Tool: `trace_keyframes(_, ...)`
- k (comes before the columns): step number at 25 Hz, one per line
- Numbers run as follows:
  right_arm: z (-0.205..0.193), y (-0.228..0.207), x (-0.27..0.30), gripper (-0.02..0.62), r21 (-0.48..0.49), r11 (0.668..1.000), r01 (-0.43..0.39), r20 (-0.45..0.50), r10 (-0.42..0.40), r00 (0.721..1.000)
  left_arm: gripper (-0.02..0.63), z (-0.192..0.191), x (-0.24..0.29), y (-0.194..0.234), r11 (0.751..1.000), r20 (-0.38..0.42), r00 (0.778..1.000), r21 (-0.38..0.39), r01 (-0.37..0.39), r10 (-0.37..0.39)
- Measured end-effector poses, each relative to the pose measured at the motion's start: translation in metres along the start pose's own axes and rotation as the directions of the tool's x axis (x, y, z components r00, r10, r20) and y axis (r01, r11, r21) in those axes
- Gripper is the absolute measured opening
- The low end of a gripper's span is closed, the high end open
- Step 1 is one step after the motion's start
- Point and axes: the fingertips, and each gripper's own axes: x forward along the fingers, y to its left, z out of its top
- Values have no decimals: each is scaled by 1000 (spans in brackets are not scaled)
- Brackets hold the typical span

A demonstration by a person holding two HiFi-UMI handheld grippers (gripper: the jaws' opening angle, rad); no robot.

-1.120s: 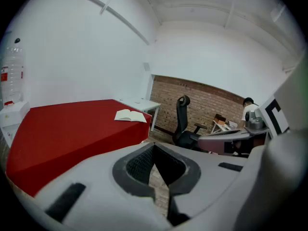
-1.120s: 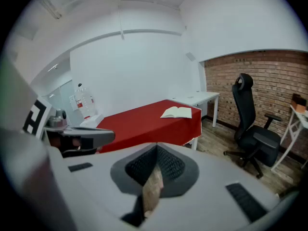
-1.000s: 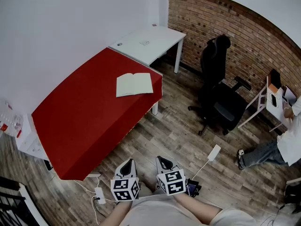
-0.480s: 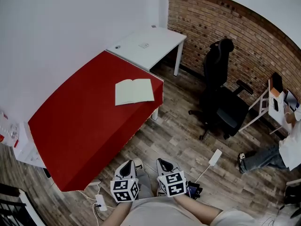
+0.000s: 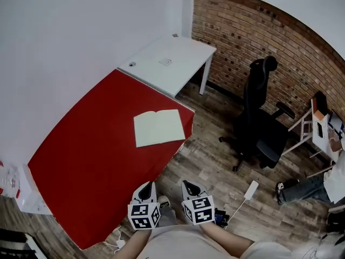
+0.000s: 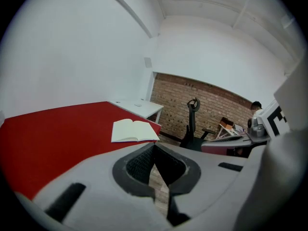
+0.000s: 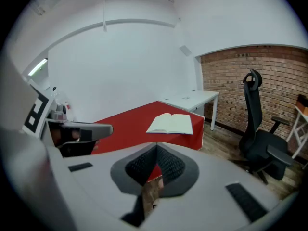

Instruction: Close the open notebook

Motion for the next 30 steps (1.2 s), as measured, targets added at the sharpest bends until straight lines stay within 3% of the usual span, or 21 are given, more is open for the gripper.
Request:
trace_keyframes(9, 66, -11, 68, 6, 50, 997, 62, 27, -63, 998, -6, 56, 55, 53, 999, -11, 999, 31, 37, -37)
trace_keyframes(19, 115, -39, 107, 6, 21, 999, 42, 37, -43, 998, -6, 93, 103, 58, 1000, 2, 1000, 9, 23, -23)
trace_keyframes(30, 130, -61, 128, 6, -4, 1000, 7, 23, -6, 1000, -6, 107, 137, 52, 1000, 2, 1000, -5, 4, -4)
